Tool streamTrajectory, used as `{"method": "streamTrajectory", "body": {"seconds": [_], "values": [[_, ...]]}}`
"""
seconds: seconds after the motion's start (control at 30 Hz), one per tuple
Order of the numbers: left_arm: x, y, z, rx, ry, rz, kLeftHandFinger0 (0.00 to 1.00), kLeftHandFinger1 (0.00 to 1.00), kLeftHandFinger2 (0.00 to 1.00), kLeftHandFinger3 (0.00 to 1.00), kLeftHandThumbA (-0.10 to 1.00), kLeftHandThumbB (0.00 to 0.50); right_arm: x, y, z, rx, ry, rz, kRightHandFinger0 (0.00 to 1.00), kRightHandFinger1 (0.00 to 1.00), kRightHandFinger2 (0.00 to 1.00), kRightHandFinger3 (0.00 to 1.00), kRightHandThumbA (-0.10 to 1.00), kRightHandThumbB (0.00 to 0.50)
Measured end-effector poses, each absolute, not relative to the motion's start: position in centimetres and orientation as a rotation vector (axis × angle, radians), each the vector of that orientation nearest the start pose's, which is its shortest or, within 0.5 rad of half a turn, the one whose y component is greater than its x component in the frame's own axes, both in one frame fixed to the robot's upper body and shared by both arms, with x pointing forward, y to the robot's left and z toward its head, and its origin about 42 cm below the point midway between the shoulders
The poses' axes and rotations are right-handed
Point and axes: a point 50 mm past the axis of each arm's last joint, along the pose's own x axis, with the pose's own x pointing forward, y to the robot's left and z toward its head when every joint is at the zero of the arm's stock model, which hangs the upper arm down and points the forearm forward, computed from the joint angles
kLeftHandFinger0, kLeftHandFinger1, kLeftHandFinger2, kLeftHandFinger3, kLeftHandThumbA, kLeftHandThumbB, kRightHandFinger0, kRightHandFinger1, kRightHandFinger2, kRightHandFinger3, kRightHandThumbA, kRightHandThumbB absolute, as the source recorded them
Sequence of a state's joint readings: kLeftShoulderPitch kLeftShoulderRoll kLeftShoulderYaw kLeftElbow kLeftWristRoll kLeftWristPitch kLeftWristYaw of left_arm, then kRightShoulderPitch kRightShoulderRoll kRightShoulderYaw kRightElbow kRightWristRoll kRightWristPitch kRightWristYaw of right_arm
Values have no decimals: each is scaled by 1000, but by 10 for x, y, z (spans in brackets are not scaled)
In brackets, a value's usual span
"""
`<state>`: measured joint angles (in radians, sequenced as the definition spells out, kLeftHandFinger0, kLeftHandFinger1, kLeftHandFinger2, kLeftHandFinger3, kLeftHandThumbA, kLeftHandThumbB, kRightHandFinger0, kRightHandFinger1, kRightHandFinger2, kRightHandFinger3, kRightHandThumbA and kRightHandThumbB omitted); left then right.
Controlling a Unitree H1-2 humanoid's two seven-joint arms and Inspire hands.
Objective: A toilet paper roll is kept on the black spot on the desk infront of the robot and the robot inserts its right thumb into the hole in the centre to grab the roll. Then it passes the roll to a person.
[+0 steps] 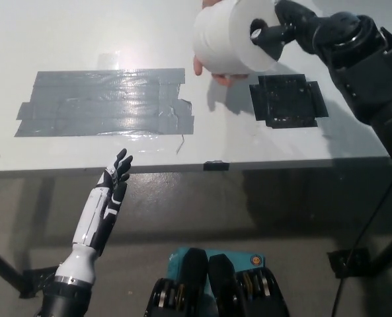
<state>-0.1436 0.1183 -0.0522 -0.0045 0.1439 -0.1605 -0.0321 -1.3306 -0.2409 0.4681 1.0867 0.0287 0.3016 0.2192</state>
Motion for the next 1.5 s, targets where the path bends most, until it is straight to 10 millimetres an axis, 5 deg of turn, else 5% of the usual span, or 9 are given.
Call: {"method": "streamTrajectory", "body": {"seconds": [0.2,0.23,0.27,0.33,0.4,0.43,0.7,1.3,1.5], "values": [[326,220,152,269,-305,-124,1000,1000,1000,1000,958,174,594,-148,366,-745,113,339,188,744,1000,947,-100,201],[326,220,152,269,-305,-124,1000,1000,1000,1000,957,164,594,-147,365,-752,110,340,545,1000,1000,1000,-100,277],[326,220,153,270,-306,-124,1000,1000,1000,1000,957,162,594,-146,365,-763,106,341,858,1000,1000,939,-100,243],[326,220,153,270,-304,-125,1000,1000,1000,1000,961,160,594,-143,364,-777,98,344,623,887,1000,1000,153,312],[326,220,153,271,-302,-128,1000,1000,1000,1000,961,163,594,-141,364,-766,98,350,990,1000,1000,1000,437,421],[326,220,153,271,-301,-129,1000,1000,1000,1000,960,164,593,-140,364,-760,101,357,1000,1000,1000,1000,524,489],[326,220,155,272,-303,-131,1000,1000,1000,1000,960,171,592,-141,374,-711,104,416,1000,1000,1000,1000,682,500],[341,216,168,276,-337,-137,1000,1000,1000,1000,967,156,537,-238,538,-542,-367,196,1000,1000,1000,1000,882,500],[349,214,171,275,-339,-141,1000,1000,1000,1000,960,154,502,-252,520,-529,-460,192,1000,1000,1000,1000,1000,456]]}}
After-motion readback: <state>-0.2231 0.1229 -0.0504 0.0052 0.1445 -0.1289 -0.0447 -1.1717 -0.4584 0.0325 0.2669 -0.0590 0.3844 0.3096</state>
